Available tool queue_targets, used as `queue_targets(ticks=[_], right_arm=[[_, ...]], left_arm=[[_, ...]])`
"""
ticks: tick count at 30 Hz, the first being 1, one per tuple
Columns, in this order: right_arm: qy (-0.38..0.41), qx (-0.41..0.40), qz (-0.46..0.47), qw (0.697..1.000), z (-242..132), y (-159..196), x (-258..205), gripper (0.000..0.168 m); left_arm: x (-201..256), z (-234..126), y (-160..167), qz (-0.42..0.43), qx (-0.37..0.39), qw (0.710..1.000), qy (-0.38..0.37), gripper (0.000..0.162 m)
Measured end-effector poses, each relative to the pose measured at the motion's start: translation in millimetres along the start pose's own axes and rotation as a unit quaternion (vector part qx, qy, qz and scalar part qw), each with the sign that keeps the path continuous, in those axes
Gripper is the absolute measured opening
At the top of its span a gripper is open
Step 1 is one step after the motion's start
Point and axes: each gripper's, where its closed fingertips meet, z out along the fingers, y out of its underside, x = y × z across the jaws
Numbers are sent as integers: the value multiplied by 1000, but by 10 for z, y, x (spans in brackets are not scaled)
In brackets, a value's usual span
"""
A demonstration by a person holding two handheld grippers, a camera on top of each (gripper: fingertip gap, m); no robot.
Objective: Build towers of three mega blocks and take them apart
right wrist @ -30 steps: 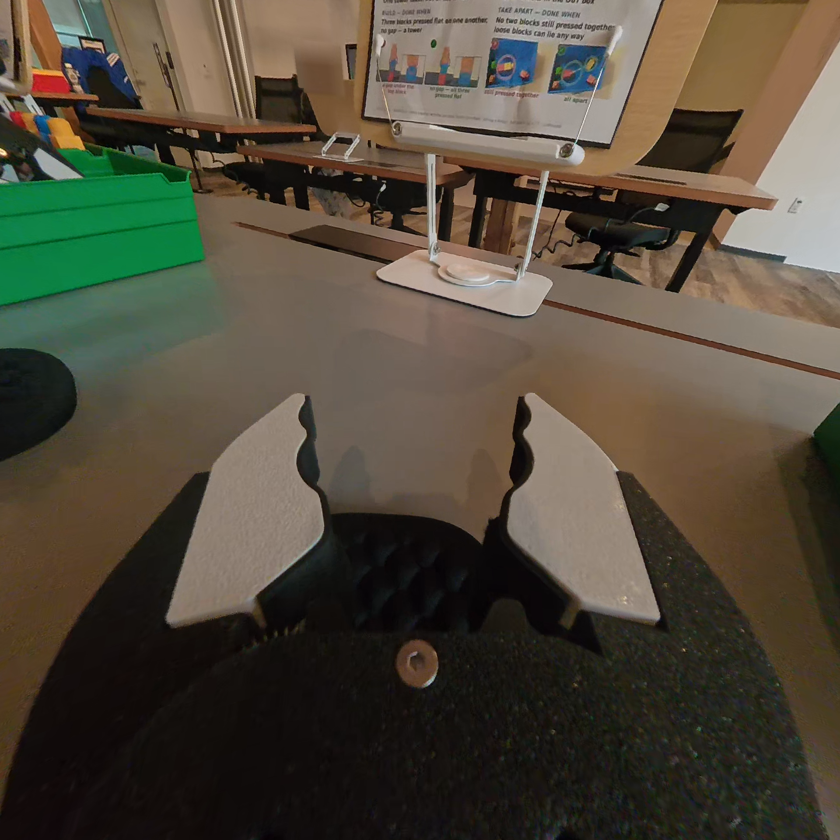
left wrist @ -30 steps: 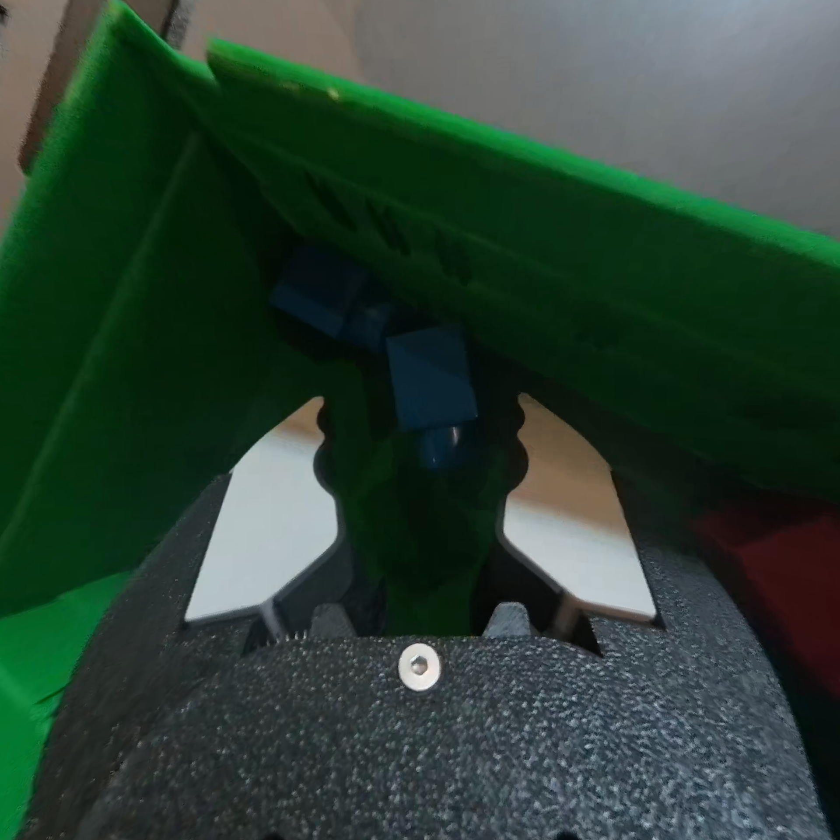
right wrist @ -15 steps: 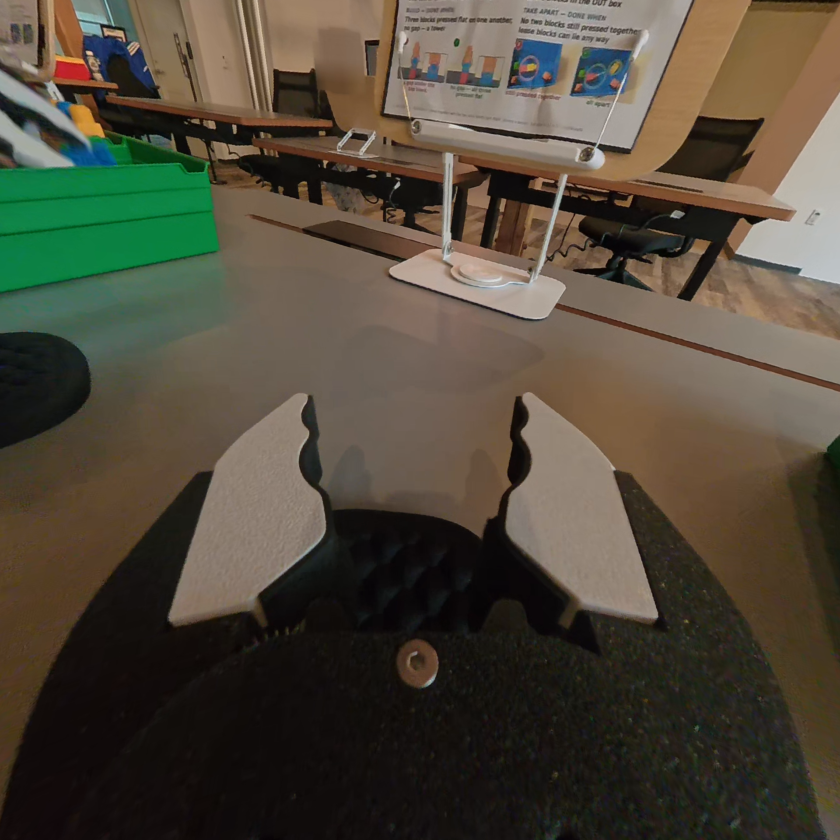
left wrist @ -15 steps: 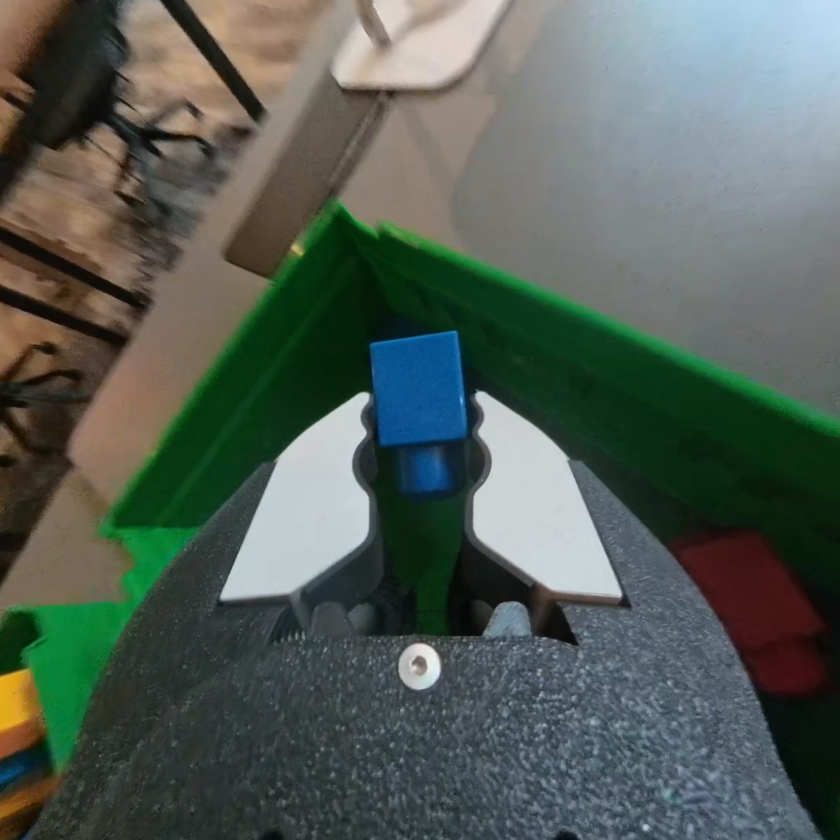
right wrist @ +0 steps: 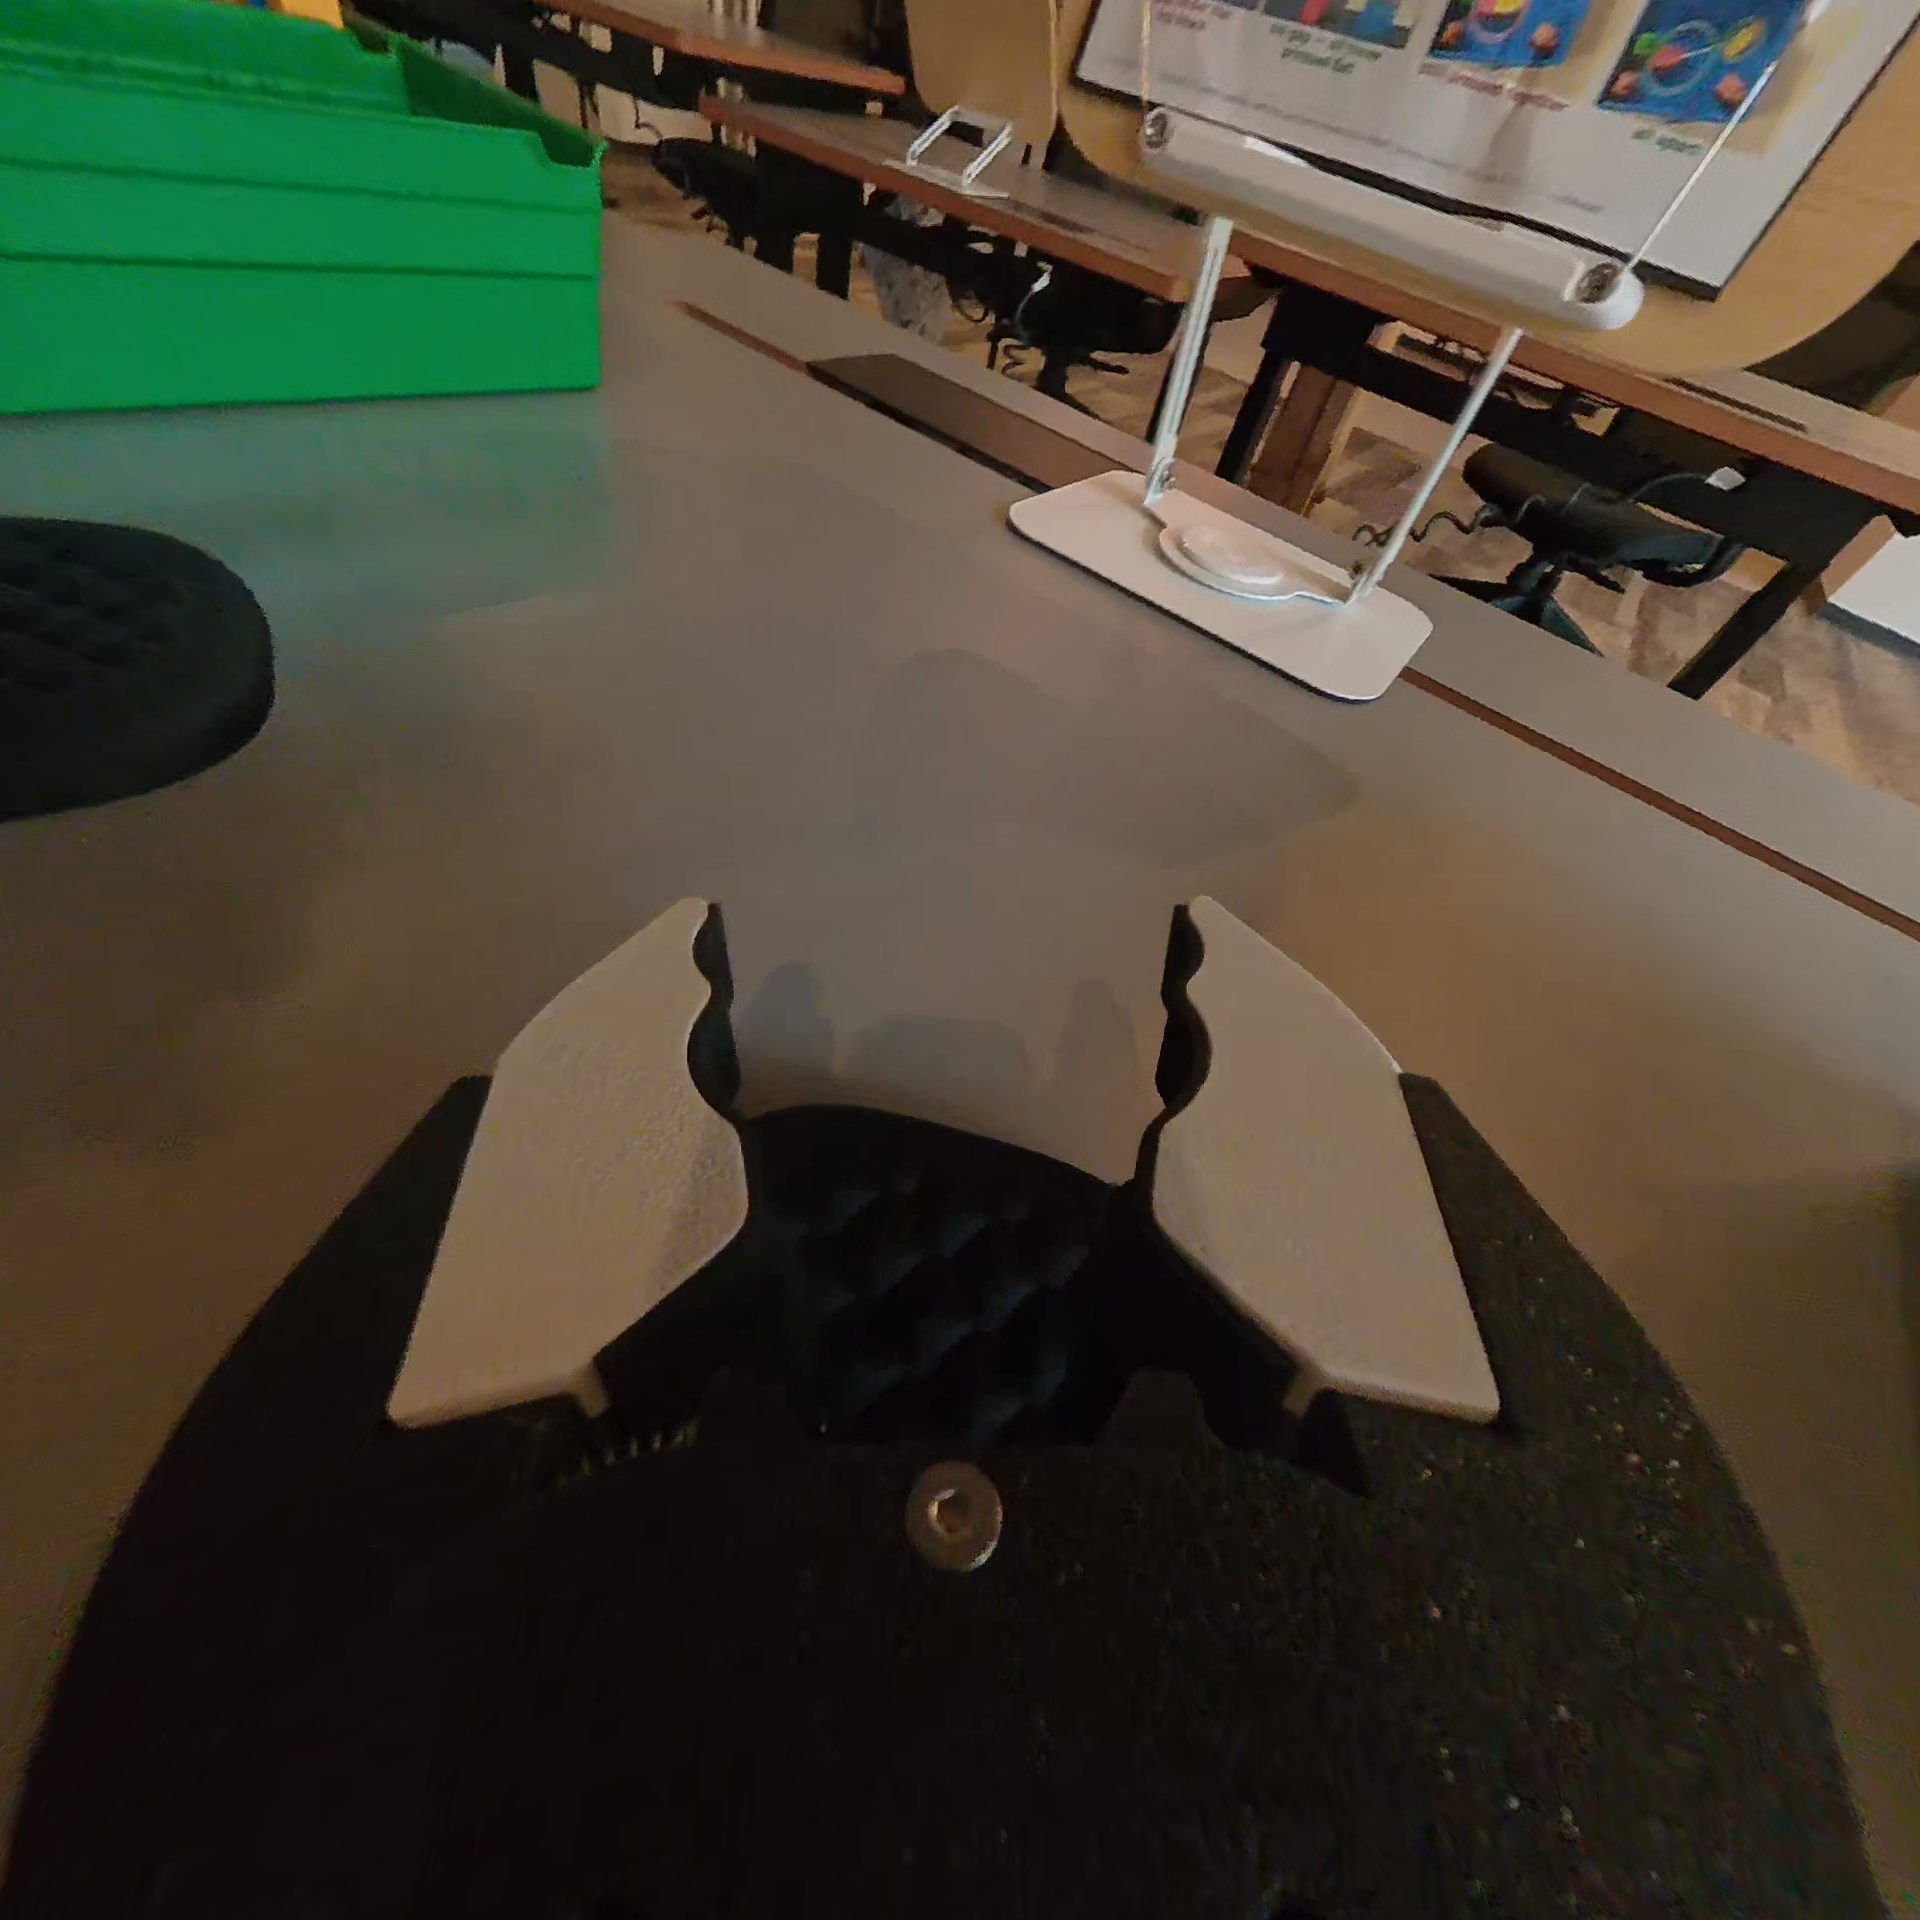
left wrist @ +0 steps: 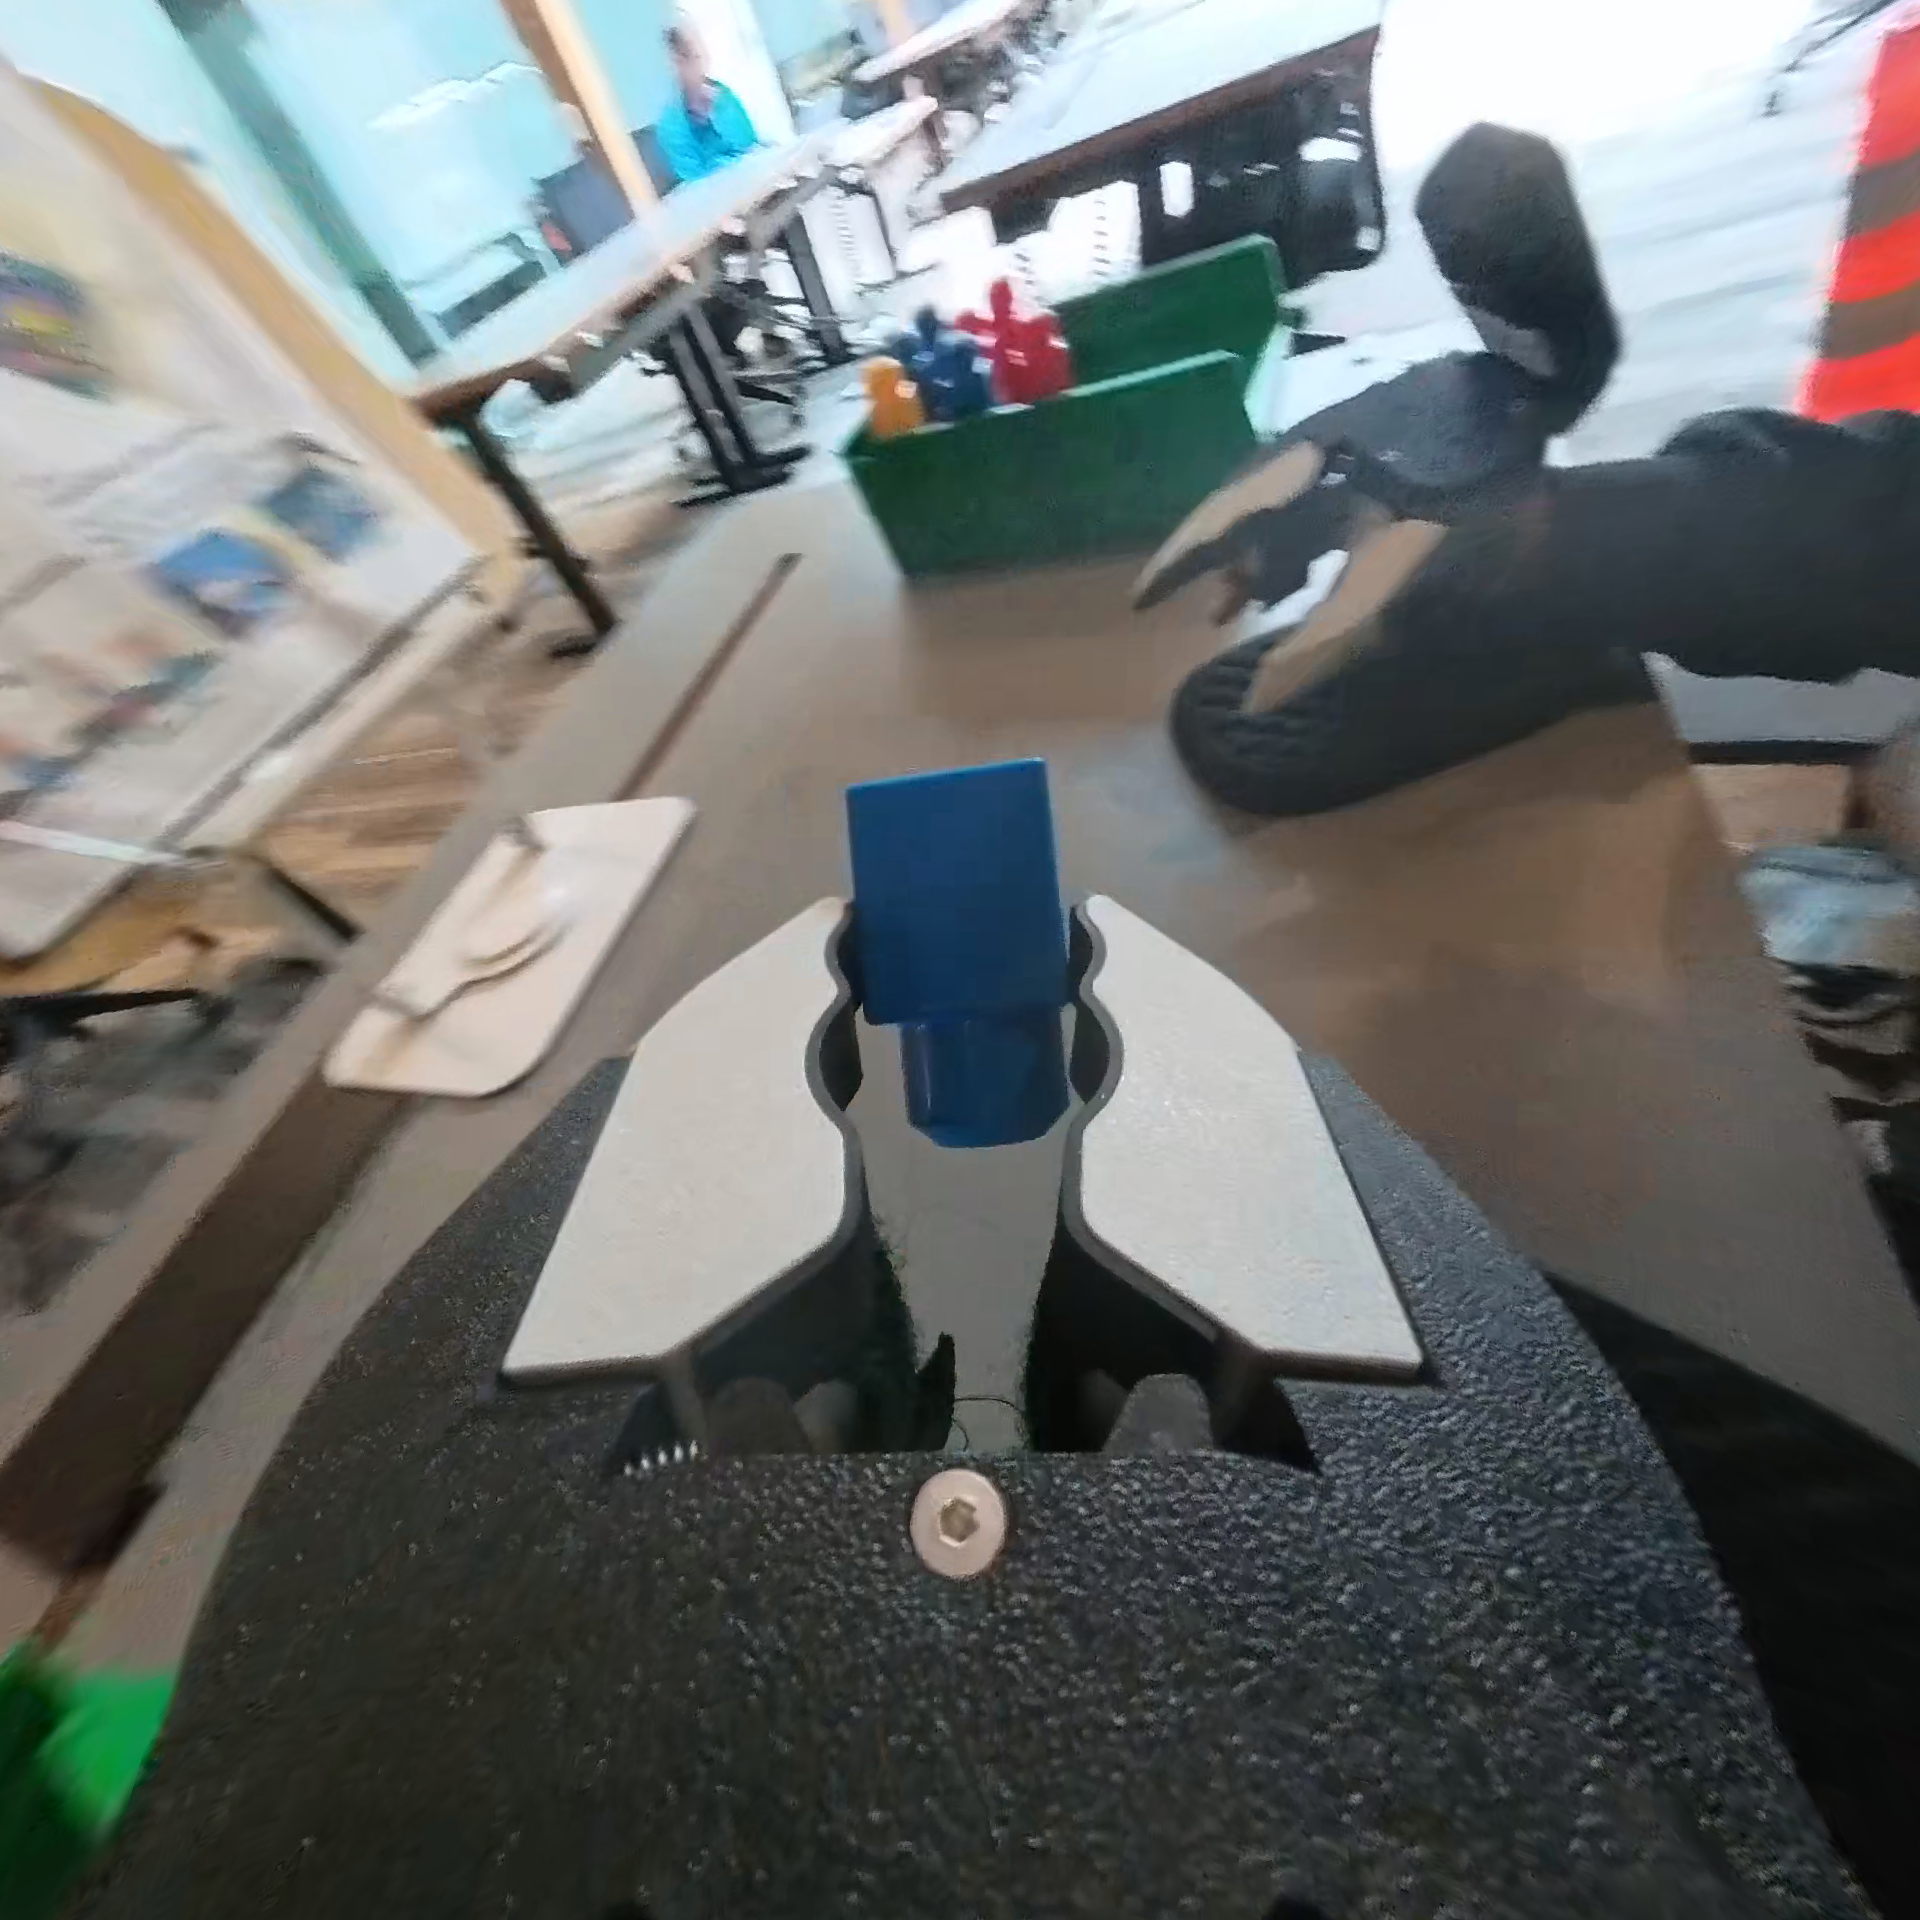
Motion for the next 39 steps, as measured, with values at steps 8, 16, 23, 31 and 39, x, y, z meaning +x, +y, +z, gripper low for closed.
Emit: queue_targets(ticks=[8, 16, 23, 31, 39], right_arm=[[-40, -13, -10, 999, 18, 22, -106, 80], [-208, -47, -114, 970, 61, -321, -648, 72], [-344, -118, -236, 901, 191, -556, -1158, 57], [-382, -205, -301, 849, 355, -366, -1268, 35], [-380, -66, -198, 901, 347, -675, -1153, 34]], left_arm=[[765, 903, 358, -18, -71, 989, 126, 37], [972, 1088, 571, 8, -134, 978, 158, 37], [1066, 1117, 632, 18, -148, 973, 175, 37], [1121, 1104, 643, 22, -149, 970, 190, 38], [961, 1048, 369, -33, -45, 984, 169, 53]])
